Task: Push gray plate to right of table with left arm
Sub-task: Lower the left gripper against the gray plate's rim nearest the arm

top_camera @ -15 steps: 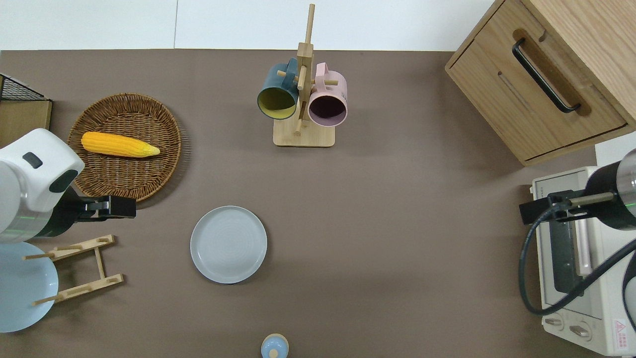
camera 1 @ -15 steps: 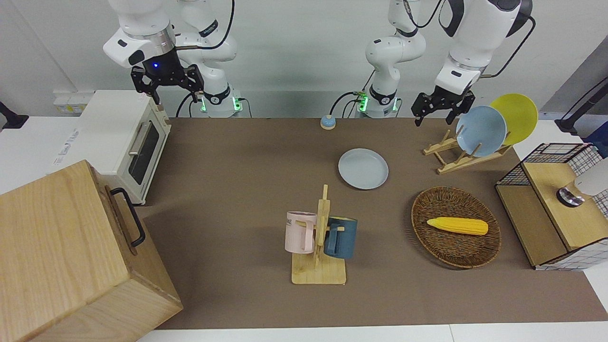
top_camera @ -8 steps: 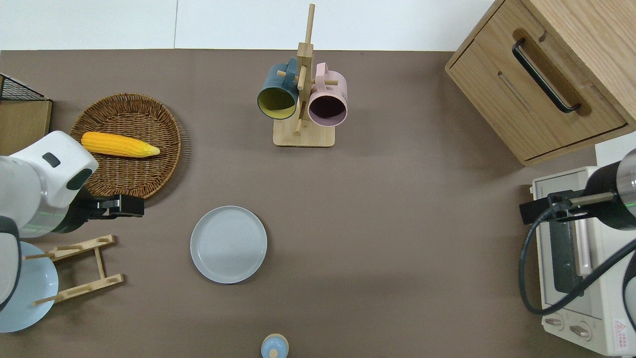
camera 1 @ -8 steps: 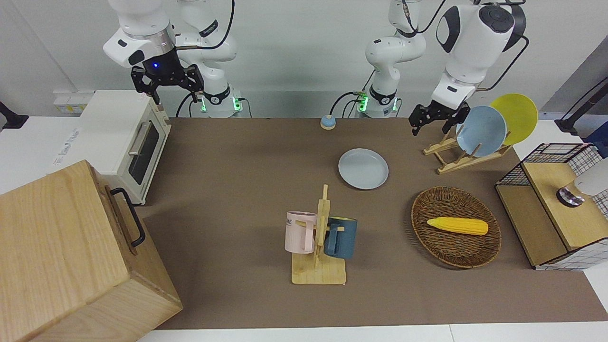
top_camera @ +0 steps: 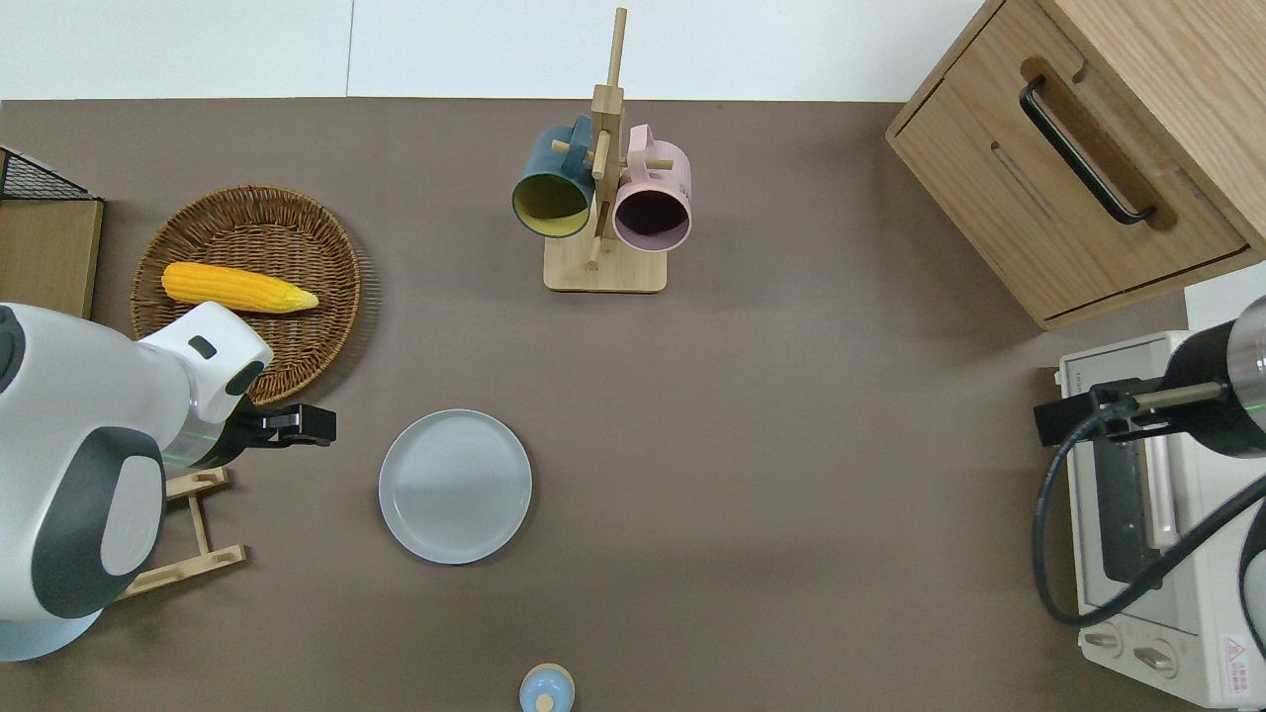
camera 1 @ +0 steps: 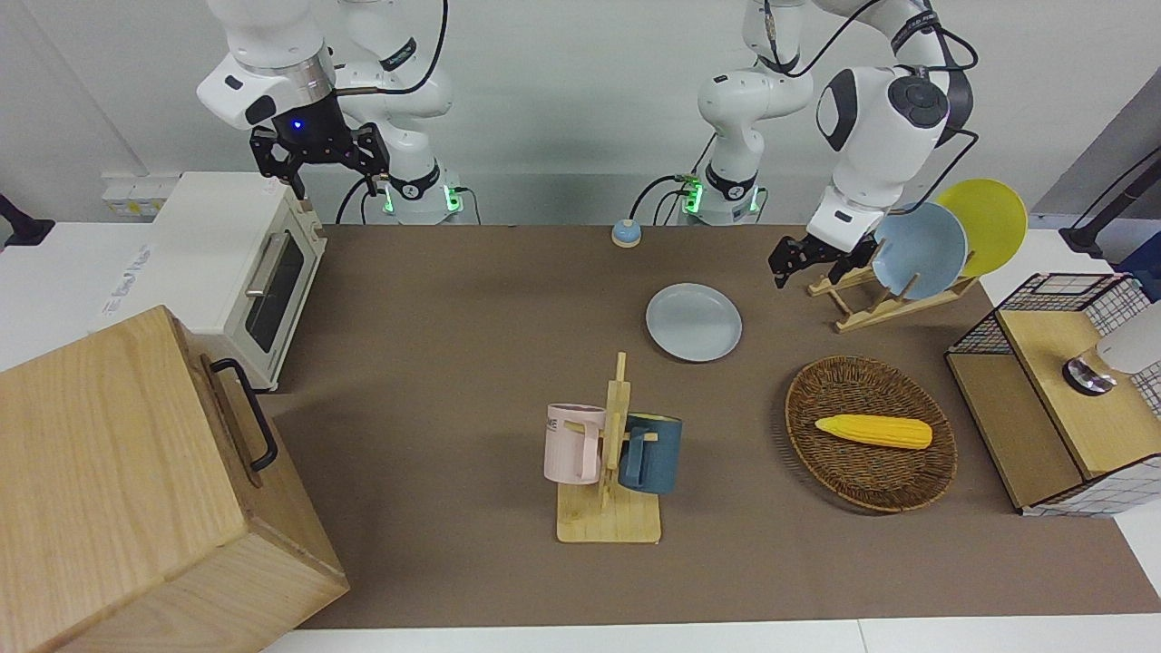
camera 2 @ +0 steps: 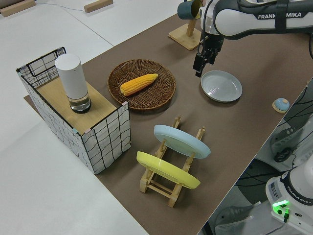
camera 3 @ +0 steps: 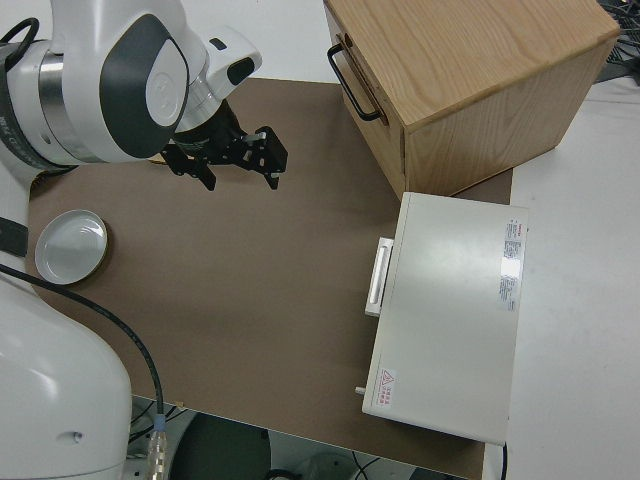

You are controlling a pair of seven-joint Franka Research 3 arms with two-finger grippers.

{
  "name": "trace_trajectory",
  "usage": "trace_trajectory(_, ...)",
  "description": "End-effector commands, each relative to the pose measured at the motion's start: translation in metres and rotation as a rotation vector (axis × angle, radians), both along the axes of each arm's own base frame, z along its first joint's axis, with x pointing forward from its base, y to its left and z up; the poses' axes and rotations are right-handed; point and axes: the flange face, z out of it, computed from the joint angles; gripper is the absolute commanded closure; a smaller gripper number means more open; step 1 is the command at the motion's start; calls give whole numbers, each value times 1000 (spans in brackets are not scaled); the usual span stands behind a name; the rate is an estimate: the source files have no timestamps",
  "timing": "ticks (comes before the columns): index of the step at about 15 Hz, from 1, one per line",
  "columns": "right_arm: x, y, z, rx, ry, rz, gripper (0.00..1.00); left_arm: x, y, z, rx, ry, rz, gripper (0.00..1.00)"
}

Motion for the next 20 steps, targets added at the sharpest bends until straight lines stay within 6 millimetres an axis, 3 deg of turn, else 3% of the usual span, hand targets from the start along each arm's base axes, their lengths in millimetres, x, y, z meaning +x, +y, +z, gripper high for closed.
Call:
trace_trajectory(1,-4,0,3,1,-1,7,5,-10,-3,-39,9,0,-9,5)
trace_trajectory(7,-4,0,3,1,-1,7,5,-11,-10,-119,-20,26,-22,15)
trace_trajectory(9,-4,0,3,1,-1,7,5,-14,-11,-125,-21,26,-22,32)
trace_trajectory(13,-4,0,3,1,-1,7,5,-16,-32,-132,-23,38,-23,96)
trace_trajectory(15,-4,0,3,1,-1,7,5,-18,-44,-137,-27,43,-15,223)
trace_trajectory(18,-4,0,3,1,-1,7,5,-19,-51,-139,-41,49,17,694)
trace_trajectory(20,-4,0,3,1,-1,7,5,-19,-50,-139,-41,49,17,822)
